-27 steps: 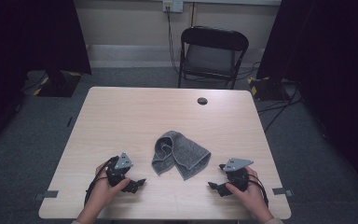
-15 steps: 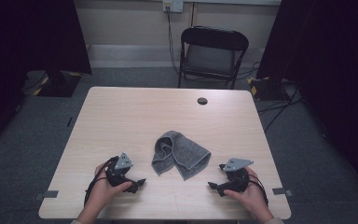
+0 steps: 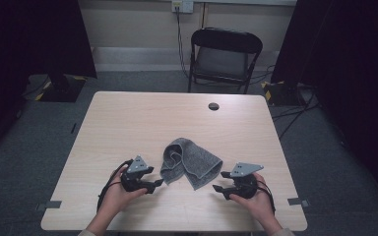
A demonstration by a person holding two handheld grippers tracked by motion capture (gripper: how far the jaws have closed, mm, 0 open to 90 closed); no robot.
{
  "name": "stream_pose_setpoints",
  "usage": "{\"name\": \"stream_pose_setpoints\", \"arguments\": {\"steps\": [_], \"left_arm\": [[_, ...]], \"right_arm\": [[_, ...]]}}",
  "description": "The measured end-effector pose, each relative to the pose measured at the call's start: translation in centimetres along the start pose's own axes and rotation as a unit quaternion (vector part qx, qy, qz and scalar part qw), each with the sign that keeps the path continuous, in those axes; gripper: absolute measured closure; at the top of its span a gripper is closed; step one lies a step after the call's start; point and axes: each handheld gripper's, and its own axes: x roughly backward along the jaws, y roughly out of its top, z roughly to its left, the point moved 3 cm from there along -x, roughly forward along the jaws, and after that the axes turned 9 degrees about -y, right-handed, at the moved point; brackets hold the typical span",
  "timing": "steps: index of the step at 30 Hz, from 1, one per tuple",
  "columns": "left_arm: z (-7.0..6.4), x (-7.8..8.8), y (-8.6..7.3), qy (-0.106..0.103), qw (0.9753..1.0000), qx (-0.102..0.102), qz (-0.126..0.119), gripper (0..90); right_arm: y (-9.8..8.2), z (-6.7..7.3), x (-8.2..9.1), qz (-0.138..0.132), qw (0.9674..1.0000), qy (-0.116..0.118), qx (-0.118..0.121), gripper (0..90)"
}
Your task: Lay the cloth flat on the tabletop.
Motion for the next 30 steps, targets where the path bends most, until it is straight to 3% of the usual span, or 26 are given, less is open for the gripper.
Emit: {"name": "stream_pose_setpoints", "arguments": {"steps": [2, 4, 7, 15, 22, 27, 30], "left_arm": [[0.0, -0.6, 0.6, 0.001, 0.9998, -0.016, 0.010, 39.1], [0.0, -0.9, 1.0, 0.003, 0.9997, -0.018, 0.016, 40.6], [-0.1, -1.4, 1.5, 0.007, 0.9997, -0.016, 0.020, 41.2], [0.2, -2.9, 2.8, -0.018, 0.9997, -0.015, 0.006, 46.5], [0.9, -3.3, 3.3, -0.014, 0.9998, -0.013, 0.010, 50.2], [1.3, -3.5, 3.7, -0.006, 0.9999, -0.010, 0.009, 54.6], [1.3, -3.8, 3.9, -0.007, 0.9997, -0.021, 0.013, 57.4]], "right_arm": [[0.2, 0.3, -0.4, 0.002, 0.9999, 0.006, 0.009, 43.9], [0.5, 0.5, -0.8, 0.003, 0.9999, 0.011, 0.007, 45.2], [1.0, 0.7, -1.2, -0.004, 0.9997, 0.023, -0.002, 47.1], [1.9, 0.9, -2.3, -0.012, 0.9991, 0.036, -0.021, 49.8], [2.5, 1.1, -2.8, -0.019, 0.9984, 0.049, -0.023, 52.9], [3.1, 1.6, -3.3, -0.040, 0.9972, 0.059, -0.021, 59.7], [3.3, 1.8, -3.5, -0.041, 0.9971, 0.061, -0.018, 61.8]]}}
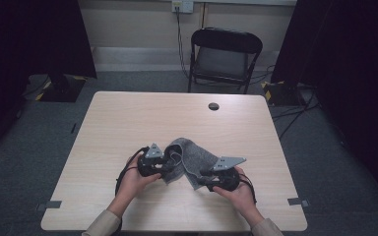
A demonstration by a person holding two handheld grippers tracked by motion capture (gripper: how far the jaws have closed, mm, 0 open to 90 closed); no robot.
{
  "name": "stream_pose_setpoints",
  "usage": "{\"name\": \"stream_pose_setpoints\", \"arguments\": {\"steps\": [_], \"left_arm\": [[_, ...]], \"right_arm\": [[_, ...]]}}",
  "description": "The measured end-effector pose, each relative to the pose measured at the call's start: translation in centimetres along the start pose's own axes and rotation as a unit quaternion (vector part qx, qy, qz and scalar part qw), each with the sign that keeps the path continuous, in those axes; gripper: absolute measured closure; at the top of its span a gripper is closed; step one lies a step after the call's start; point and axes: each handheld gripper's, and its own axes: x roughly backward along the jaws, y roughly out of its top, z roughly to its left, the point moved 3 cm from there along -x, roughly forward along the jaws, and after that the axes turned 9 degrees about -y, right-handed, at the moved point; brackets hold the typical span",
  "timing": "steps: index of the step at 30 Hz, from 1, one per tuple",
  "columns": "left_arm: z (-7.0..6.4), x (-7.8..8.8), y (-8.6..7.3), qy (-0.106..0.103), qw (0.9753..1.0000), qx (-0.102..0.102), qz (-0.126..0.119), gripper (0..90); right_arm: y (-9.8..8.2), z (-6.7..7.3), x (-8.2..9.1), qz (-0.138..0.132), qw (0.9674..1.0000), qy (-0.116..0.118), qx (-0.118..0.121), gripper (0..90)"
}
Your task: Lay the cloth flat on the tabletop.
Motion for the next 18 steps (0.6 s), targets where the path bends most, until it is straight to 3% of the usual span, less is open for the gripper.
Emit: {"name": "stream_pose_setpoints", "arguments": {"steps": [2, 4, 11, 18], "left_arm": [[0.0, -0.3, 0.0, -0.008, 0.9999, 0.006, -0.003, 59.1], [0.1, -0.4, 0.0, -0.003, 1.0000, -0.006, 0.006, 60.0], [0.3, -0.4, -0.6, -0.012, 0.9997, 0.004, 0.020, 79.7], [0.0, 0.1, -0.9, -0.021, 0.9992, 0.007, 0.034, 87.9]], "right_arm": [[0.0, 0.1, -0.2, 0.001, 1.0000, 0.004, 0.002, 63.1], [-0.1, 0.1, -0.3, 0.004, 1.0000, 0.006, 0.003, 63.8], [-0.5, 0.2, -1.2, 0.023, 0.9997, -0.005, 0.002, 73.6], [-0.9, 0.0, -1.3, 0.025, 0.9996, -0.011, -0.007, 82.1]]}}
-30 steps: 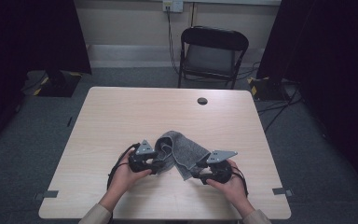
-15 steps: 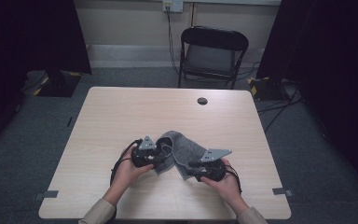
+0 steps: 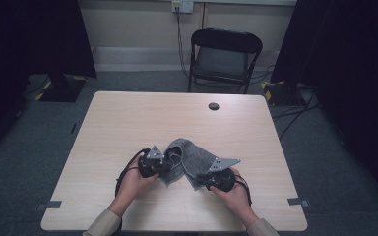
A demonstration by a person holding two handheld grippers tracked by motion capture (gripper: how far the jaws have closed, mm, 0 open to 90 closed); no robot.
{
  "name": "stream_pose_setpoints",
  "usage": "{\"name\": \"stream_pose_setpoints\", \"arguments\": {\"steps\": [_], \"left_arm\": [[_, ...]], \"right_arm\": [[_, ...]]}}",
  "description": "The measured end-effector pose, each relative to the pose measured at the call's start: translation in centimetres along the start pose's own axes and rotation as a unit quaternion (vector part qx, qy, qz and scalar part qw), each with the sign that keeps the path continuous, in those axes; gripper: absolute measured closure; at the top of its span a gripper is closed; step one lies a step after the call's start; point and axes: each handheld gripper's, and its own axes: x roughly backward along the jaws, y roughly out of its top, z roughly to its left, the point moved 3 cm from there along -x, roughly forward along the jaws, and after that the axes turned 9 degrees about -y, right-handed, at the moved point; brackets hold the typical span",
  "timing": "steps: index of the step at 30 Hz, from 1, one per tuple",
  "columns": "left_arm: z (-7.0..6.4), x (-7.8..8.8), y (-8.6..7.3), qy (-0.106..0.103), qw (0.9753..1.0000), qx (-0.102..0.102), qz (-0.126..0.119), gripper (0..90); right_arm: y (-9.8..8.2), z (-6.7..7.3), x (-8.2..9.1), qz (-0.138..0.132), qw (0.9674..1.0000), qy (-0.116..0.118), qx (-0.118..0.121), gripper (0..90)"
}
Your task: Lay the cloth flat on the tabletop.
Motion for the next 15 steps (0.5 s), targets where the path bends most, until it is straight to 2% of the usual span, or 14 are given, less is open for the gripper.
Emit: {"name": "stream_pose_setpoints", "arguments": {"steps": [4, 8, 11, 12, 13, 14, 15], "left_arm": [[-0.3, 0.3, -0.3, -0.004, 1.0000, 0.002, 0.005, 88.4], [-0.6, 0.5, -0.5, -0.007, 0.9999, 0.001, 0.008, 88.5], [-0.7, 0.5, -0.7, -0.007, 0.9999, 0.000, 0.010, 88.5], [-0.7, 0.5, -0.6, -0.006, 0.9999, 0.000, 0.010, 88.5], [-0.8, 0.5, -0.6, -0.007, 0.9999, 0.000, 0.010, 88.4], [-0.8, 0.5, -0.6, -0.007, 0.9999, 0.000, 0.010, 88.3], [-0.8, 0.4, -0.6, -0.007, 0.9999, 0.000, 0.010, 88.3]], "right_arm": [[-0.3, -0.3, 0.0, 0.004, 1.0000, -0.001, -0.008, 85.6], [-0.3, 0.0, 0.0, 0.012, 0.9999, 0.001, -0.002, 86.0], [0.0, 0.5, 0.1, -0.003, 0.9999, 0.005, -0.009, 75.6], [0.0, 0.5, 0.1, -0.003, 0.9999, 0.005, -0.009, 75.6], [0.5, 0.7, 0.1, -0.010, 0.9999, 0.003, -0.011, 67.7], [0.7, 0.8, 0.1, -0.012, 0.9998, 0.003, -0.016, 64.6], [0.7, 0.8, -0.1, -0.007, 0.9999, 0.000, -0.013, 65.7]]}}
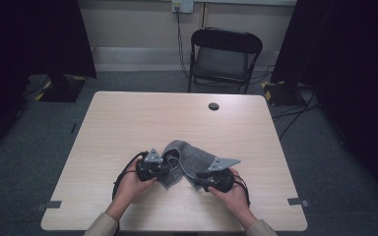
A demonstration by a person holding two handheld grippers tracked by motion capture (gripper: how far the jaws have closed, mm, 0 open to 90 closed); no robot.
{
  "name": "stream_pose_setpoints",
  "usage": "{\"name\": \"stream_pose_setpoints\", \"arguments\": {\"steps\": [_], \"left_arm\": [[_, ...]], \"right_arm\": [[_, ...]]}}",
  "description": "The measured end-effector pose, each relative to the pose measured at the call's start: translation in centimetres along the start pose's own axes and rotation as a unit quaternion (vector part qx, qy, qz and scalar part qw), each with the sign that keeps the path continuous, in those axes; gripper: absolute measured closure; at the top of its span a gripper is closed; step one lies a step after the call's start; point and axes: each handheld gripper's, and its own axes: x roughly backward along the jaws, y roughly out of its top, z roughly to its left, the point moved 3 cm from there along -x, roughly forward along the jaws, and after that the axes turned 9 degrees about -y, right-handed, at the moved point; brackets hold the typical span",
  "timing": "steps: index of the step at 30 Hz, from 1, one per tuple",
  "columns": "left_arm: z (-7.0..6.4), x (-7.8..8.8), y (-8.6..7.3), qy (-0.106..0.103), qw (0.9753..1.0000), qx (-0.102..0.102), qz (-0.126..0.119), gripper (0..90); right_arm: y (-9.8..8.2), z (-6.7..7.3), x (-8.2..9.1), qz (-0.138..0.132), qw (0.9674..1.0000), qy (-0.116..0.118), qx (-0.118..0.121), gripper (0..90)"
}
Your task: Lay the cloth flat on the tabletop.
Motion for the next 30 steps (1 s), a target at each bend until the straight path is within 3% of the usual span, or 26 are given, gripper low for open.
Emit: {"name": "stream_pose_setpoints", "arguments": {"steps": [2, 4, 5, 8, 11, 17, 23, 30], "left_arm": [[0.0, -0.1, -0.1, -0.002, 1.0000, 0.000, 0.000, 88.2], [0.0, -0.1, -0.1, -0.004, 1.0000, 0.004, -0.002, 88.3], [0.0, 0.0, -0.1, -0.005, 1.0000, 0.003, -0.001, 88.2], [0.0, 0.2, -0.3, -0.010, 0.9999, 0.006, 0.002, 88.3], [-0.2, 0.3, -0.6, -0.015, 0.9999, 0.007, 0.002, 88.5], [-1.3, 0.9, -1.2, -0.023, 0.9996, -0.002, 0.013, 88.7], [-2.4, 2.0, -1.1, -0.029, 0.9995, -0.010, 0.009, 89.0], [-3.0, 3.3, -2.1, -0.039, 0.9992, 0.003, 0.003, 89.0]], "right_arm": [[0.0, 0.0, -0.2, 0.007, 0.9999, -0.009, 0.010, 65.8], [-0.2, -0.3, -0.8, 0.016, 0.9997, -0.012, 0.014, 70.8], [-0.3, -0.3, -1.0, 0.024, 0.9995, -0.009, 0.016, 77.9], [-0.3, -0.2, -0.9, 0.032, 0.9992, -0.011, 0.021, 83.4], [-0.5, 0.1, -0.6, 0.040, 0.9992, 0.004, -0.007, 86.9], [-1.1, 0.7, 0.3, 0.047, 0.9988, 0.012, -0.010, 87.2], [-1.3, 0.8, 2.1, 0.029, 0.9987, 0.020, -0.037, 87.0], [-1.6, 0.3, 3.5, 0.019, 0.9971, 0.031, -0.067, 87.3]]}}
